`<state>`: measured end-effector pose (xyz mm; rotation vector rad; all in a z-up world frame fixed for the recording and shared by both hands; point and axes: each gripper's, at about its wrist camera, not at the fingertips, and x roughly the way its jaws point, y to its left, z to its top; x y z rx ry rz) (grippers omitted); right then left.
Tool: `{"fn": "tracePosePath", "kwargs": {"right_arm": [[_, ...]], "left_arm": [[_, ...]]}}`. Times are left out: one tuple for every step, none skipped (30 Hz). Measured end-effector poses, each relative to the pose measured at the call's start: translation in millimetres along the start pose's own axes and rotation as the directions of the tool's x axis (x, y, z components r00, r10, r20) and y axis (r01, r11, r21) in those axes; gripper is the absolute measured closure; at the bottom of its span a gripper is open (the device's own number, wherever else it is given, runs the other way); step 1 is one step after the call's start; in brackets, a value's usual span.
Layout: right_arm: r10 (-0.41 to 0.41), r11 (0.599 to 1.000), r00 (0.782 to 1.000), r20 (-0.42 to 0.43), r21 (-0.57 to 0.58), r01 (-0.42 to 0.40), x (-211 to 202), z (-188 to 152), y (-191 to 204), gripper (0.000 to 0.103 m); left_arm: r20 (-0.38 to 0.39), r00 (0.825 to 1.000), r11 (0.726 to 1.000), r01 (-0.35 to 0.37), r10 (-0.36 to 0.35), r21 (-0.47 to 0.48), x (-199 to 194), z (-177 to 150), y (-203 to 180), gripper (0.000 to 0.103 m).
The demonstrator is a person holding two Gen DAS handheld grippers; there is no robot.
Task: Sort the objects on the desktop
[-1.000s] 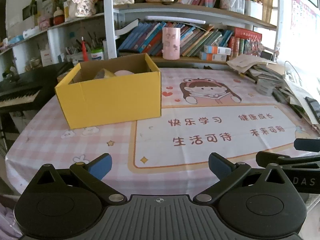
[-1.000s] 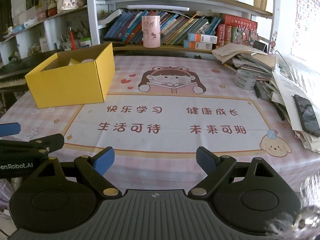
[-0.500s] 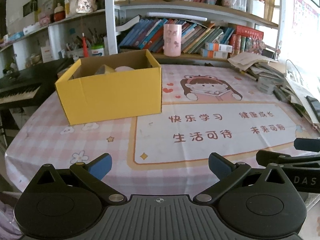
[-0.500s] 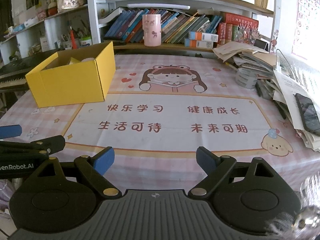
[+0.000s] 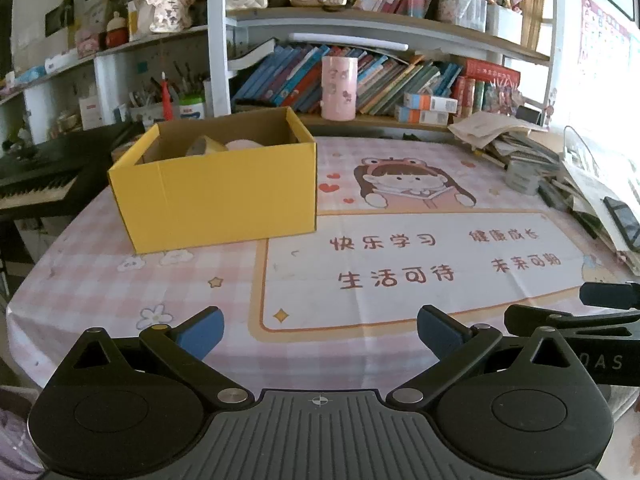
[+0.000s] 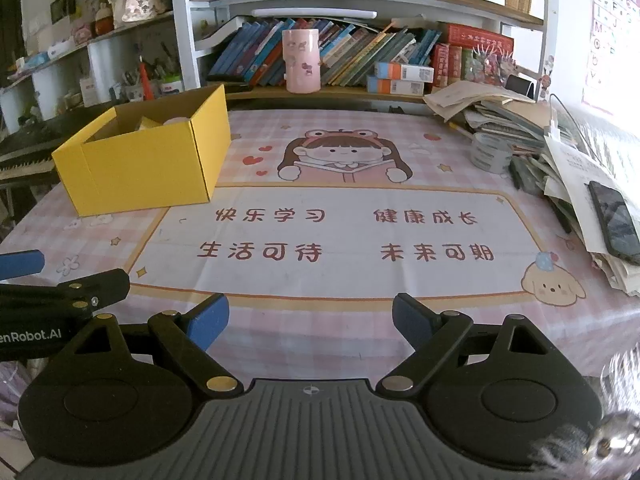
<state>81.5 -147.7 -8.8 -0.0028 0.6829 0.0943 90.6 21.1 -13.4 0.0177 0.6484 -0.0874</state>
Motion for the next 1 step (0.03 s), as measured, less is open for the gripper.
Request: {"fn": "tracePosePath", "kwargs": {"right_arm": [[0.0, 1.0, 1.0, 0.0, 0.0, 0.0, -0.1, 0.3, -0.3, 0.015]], "left_arm": [[0.0, 1.0, 1.0, -0.001, 0.001, -0.002, 0.0, -0.1, 0.0, 0.0]]}}
